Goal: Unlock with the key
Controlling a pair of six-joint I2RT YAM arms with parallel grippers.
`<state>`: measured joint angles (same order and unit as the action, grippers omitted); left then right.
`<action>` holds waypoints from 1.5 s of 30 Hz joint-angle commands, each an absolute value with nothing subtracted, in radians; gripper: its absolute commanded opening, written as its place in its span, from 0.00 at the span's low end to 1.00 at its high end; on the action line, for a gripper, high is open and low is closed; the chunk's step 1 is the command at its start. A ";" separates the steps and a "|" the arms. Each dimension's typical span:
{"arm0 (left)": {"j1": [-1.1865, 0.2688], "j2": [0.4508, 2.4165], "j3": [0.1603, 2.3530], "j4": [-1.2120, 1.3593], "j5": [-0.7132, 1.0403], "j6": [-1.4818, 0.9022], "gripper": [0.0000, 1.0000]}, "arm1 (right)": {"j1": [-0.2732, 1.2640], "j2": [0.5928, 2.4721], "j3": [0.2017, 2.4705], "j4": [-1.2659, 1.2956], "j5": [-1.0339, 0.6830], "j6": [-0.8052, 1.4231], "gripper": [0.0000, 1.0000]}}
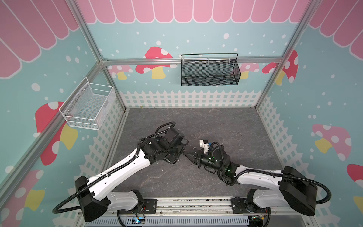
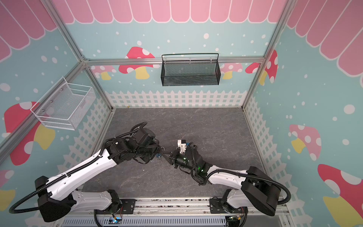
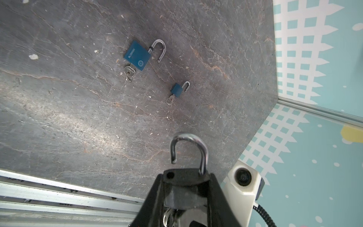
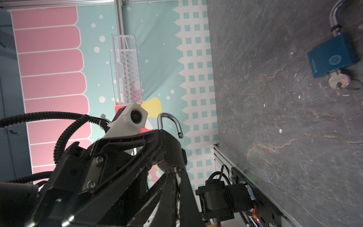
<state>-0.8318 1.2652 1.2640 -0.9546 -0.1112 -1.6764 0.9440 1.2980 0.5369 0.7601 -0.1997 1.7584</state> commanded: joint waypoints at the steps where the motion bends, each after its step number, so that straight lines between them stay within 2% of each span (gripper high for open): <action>1: -0.806 1.265 1.295 -1.004 -0.070 -1.587 0.00 | 0.933 1.253 0.608 0.710 -0.178 1.633 0.15; 5: -0.793 1.242 1.264 -1.021 -0.137 -1.466 0.00 | 0.934 1.239 0.641 0.498 -0.147 1.447 0.34; 11: -0.795 1.149 1.127 -0.883 -0.231 -1.190 0.00 | 0.916 1.145 0.623 0.321 -0.049 1.255 0.53; 12: -0.795 1.133 1.103 -0.849 -0.234 -1.131 0.00 | 0.907 1.125 0.630 0.277 -0.045 1.212 0.59; 15: -0.795 1.105 1.052 -0.777 -0.226 -0.965 0.00 | 0.864 1.079 0.665 0.136 -0.067 1.072 0.67; 21: -0.838 1.033 0.925 -0.537 -0.197 -0.626 0.00 | 0.786 1.032 0.762 -0.134 -0.136 0.861 0.71; 28: -0.890 0.952 0.756 -0.146 -0.115 -0.257 0.00 | 0.774 1.091 0.941 -0.380 -0.177 0.664 0.76; 36: -0.923 1.034 0.802 -0.094 -0.122 -0.095 0.00 | 0.772 1.168 1.135 -0.564 -0.169 0.565 0.78; 45: -0.928 1.019 0.767 -0.017 -0.123 -0.075 0.00 | 0.768 1.276 1.294 -0.676 -0.112 0.569 0.78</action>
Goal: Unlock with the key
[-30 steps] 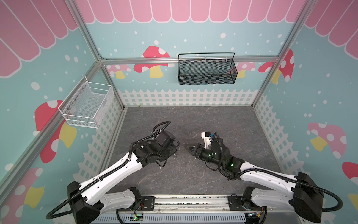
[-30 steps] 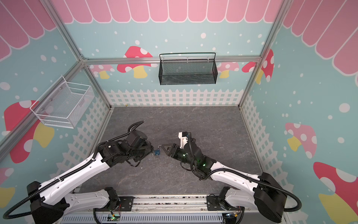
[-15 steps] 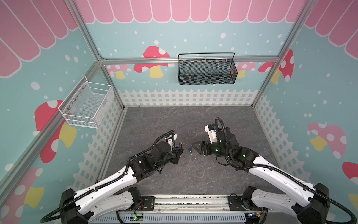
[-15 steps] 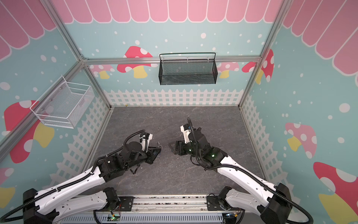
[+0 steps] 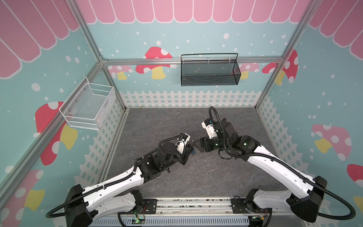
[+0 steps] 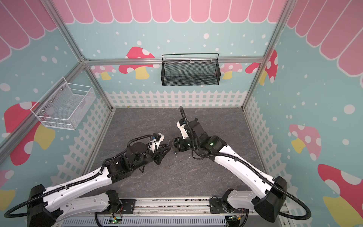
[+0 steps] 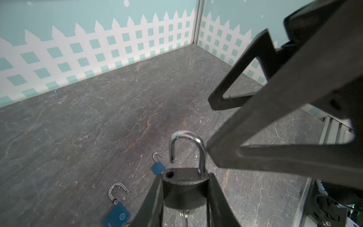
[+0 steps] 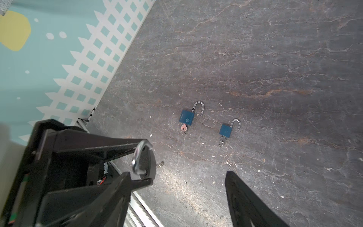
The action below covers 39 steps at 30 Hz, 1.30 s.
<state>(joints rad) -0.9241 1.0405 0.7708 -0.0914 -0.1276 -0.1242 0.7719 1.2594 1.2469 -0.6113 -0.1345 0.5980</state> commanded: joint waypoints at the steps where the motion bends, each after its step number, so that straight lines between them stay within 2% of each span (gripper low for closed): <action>1: -0.928 1.021 0.768 -0.023 -0.125 -0.074 0.00 | 0.767 1.287 1.310 -0.680 -0.123 0.560 0.78; 7: -0.933 1.031 0.779 -0.052 -0.128 -0.069 0.00 | 0.768 1.340 1.390 -0.719 -0.130 0.515 0.79; 12: -0.933 1.017 0.769 -0.028 -0.131 -0.058 0.00 | 0.765 1.411 1.489 -0.804 -0.050 0.469 0.81; 18: -0.934 1.005 0.762 -0.032 -0.127 -0.048 0.00 | 0.744 1.474 1.563 -0.889 -0.031 0.427 0.82; 33: -0.934 0.986 0.742 -0.001 -0.149 -0.049 0.00 | 0.673 1.392 1.496 -0.851 -0.282 0.346 0.82; 39: -0.934 0.988 0.749 -0.011 -0.185 -0.064 0.00 | 0.665 1.369 1.449 -0.833 -0.297 0.354 0.82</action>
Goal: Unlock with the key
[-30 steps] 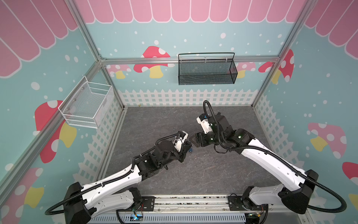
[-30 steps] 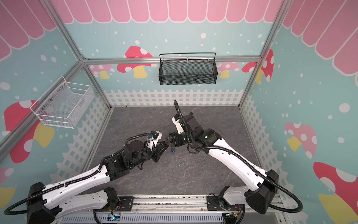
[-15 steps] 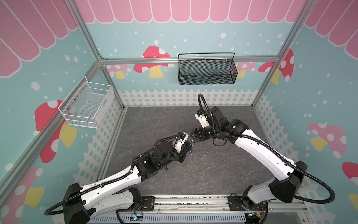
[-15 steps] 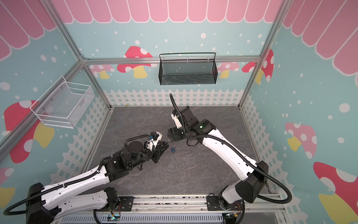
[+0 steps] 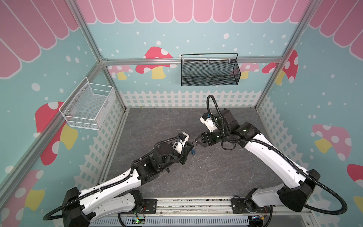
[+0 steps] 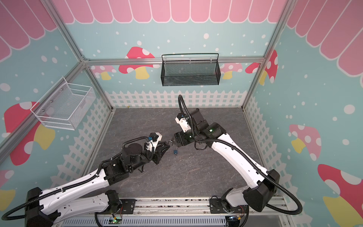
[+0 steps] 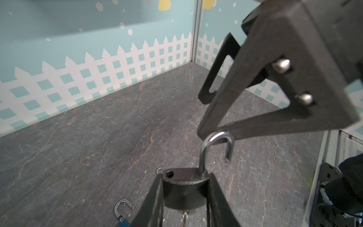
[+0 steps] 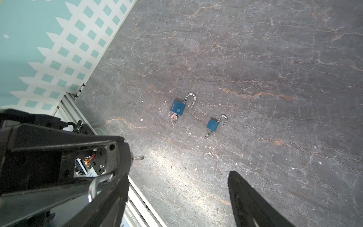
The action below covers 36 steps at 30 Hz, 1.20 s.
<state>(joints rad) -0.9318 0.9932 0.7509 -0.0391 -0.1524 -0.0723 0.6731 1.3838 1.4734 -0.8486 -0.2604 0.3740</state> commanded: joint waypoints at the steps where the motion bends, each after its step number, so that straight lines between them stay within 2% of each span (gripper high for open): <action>1: -0.934 0.987 0.749 -0.016 -0.189 -0.068 0.00 | 0.662 1.367 1.445 -0.833 -0.290 0.357 0.82; 9: -0.935 1.007 0.759 -0.117 -0.256 -0.257 0.00 | 0.590 1.320 1.388 -0.794 -0.280 0.371 0.83; 13: -0.988 1.074 0.843 -0.389 -0.405 -0.475 0.00 | 0.499 1.290 1.291 -0.757 -0.234 0.419 0.84; 15: -1.024 1.120 0.887 -0.554 -0.456 -0.658 0.00 | 0.454 1.276 1.216 -0.718 -0.228 0.452 0.84; 19: -1.090 1.178 0.875 -0.644 -0.378 -0.976 0.00 | 0.395 1.250 1.083 -0.612 -0.258 0.491 0.84; 23: -1.150 1.245 0.861 -0.672 -0.326 -1.169 0.00 | 0.366 1.235 0.986 -0.532 -0.273 0.519 0.84; 31: -1.181 1.484 0.948 -0.761 -0.277 -1.276 0.00 | 0.342 1.225 0.891 -0.417 -0.289 0.561 0.84; 36: -1.171 1.567 0.965 -0.754 -0.311 -1.317 0.00 | 0.322 1.239 0.880 -0.393 -0.294 0.565 0.84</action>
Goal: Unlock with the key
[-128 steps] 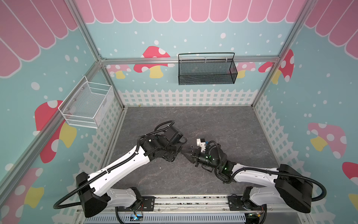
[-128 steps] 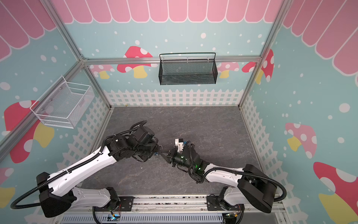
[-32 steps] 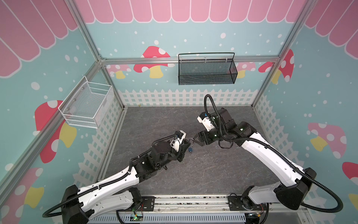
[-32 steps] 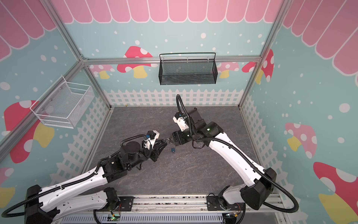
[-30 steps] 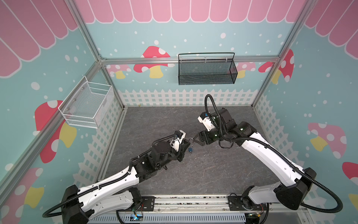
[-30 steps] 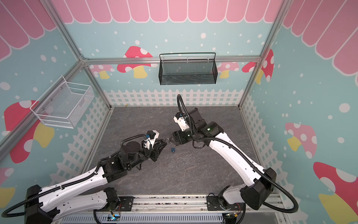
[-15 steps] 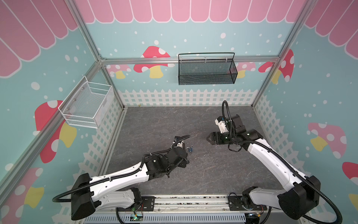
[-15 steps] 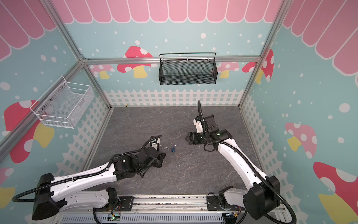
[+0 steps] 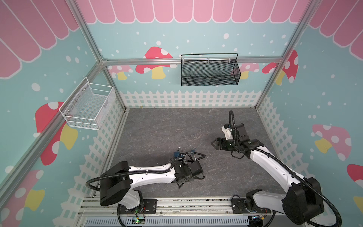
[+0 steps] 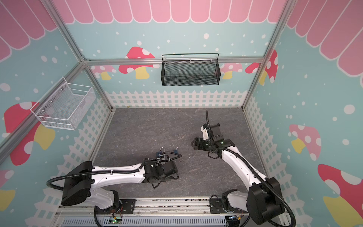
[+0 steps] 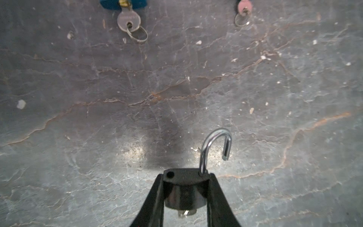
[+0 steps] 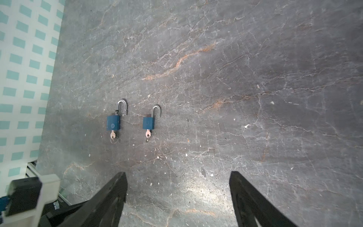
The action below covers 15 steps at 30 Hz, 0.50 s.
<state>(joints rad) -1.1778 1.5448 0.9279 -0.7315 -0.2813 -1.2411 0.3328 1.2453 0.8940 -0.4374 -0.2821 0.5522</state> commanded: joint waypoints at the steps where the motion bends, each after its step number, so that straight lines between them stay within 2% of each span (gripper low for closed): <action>1: -1.167 1.580 0.970 -0.747 -0.306 -1.315 0.00 | 0.319 1.240 0.877 -0.386 -0.295 0.564 0.84; 10: -1.137 1.702 0.999 -0.704 -0.253 -1.296 0.00 | 0.290 1.256 0.862 -0.376 -0.301 0.553 0.84; 13: -1.130 1.717 1.003 -0.704 -0.239 -1.279 0.16 | 0.284 1.249 0.856 -0.373 -0.293 0.548 0.85; 15: -1.126 1.712 1.002 -0.704 -0.233 -1.266 0.34 | 0.281 1.248 0.857 -0.375 -0.286 0.539 0.84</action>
